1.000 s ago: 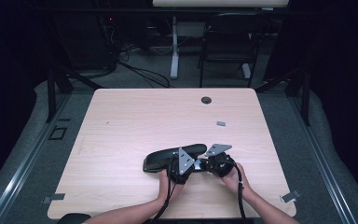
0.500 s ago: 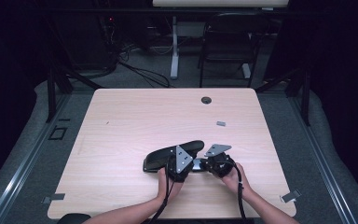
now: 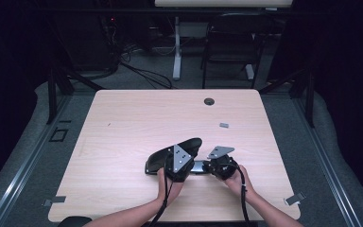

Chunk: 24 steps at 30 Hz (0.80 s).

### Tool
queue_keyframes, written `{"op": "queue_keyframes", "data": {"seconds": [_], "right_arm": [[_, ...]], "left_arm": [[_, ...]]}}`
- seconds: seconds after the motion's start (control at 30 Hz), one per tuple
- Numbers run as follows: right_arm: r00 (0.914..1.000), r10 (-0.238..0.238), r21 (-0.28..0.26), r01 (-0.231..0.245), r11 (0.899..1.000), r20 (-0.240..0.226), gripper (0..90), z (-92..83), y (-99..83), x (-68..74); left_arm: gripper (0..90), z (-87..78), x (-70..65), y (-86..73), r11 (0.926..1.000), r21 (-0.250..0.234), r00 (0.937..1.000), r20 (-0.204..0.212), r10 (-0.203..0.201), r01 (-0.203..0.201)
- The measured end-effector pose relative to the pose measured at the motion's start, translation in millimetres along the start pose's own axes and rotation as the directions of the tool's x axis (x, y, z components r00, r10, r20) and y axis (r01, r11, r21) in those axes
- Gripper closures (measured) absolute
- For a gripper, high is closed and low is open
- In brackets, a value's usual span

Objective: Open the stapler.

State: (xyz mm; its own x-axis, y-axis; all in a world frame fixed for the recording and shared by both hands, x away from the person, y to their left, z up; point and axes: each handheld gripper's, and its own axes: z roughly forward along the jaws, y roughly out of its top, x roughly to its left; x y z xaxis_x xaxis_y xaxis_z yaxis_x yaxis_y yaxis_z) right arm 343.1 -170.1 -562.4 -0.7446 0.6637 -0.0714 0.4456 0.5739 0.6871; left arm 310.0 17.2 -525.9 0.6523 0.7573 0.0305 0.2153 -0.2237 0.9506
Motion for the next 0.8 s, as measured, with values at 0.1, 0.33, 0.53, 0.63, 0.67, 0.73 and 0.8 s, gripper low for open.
{"op": "queue_keyframes", "data": {"seconds": [0.1, 0.33, 0.53, 0.63, 0.67, 0.73, 0.8], "right_arm": [[1.0000, 0.001, 0.005, -0.001, 1.000, -0.001, 90.0, -0.3, 0.3, 0.2], [1.0000, 0.000, 0.003, 0.000, 1.000, 0.001, 90.0, -0.1, 0.3, 0.6], [1.0000, -0.002, 0.004, 0.002, 1.000, 0.003, 90.0, -0.1, 0.3, 0.9], [1.0000, -0.003, 0.004, 0.003, 1.000, 0.003, 90.0, -0.1, 0.3, 0.8], [1.0000, -0.002, 0.004, 0.002, 1.000, 0.003, 90.0, -0.1, 0.3, 0.8], [1.0000, -0.004, 0.002, 0.004, 1.000, 0.003, 90.0, 0.0, 0.2, 0.7], [1.0000, -0.005, 0.001, 0.005, 1.000, 0.003, 90.0, 0.1, 0.2, 0.5]], "left_arm": [[90.0, -3.5, 2.1, 4.5, 0.9999, -0.016, 1.0000, -0.001, -0.007, 0.007], [90.0, -10.5, 6.9, 10.9, 0.9991, -0.035, 0.9997, -0.002, -0.024, 0.024], [90.0, -13.3, 10.1, 14.0, 0.9976, -0.029, 0.9979, 0.012, -0.063, 0.063], [90.0, -16.9, 13.0, 16.4, 0.9967, -0.035, 0.9973, 0.012, -0.073, 0.073], [90.0, -16.9, 13.0, 16.4, 0.9967, -0.035, 0.9973, 0.012, -0.073, 0.073], [90.0, -20.1, 15.9, 19.0, 0.9968, -0.040, 0.9976, 0.008, -0.069, 0.070], [90.0, -22.7, 17.5, 21.0, 0.9969, -0.043, 0.9978, 0.006, -0.066, 0.066]]}}
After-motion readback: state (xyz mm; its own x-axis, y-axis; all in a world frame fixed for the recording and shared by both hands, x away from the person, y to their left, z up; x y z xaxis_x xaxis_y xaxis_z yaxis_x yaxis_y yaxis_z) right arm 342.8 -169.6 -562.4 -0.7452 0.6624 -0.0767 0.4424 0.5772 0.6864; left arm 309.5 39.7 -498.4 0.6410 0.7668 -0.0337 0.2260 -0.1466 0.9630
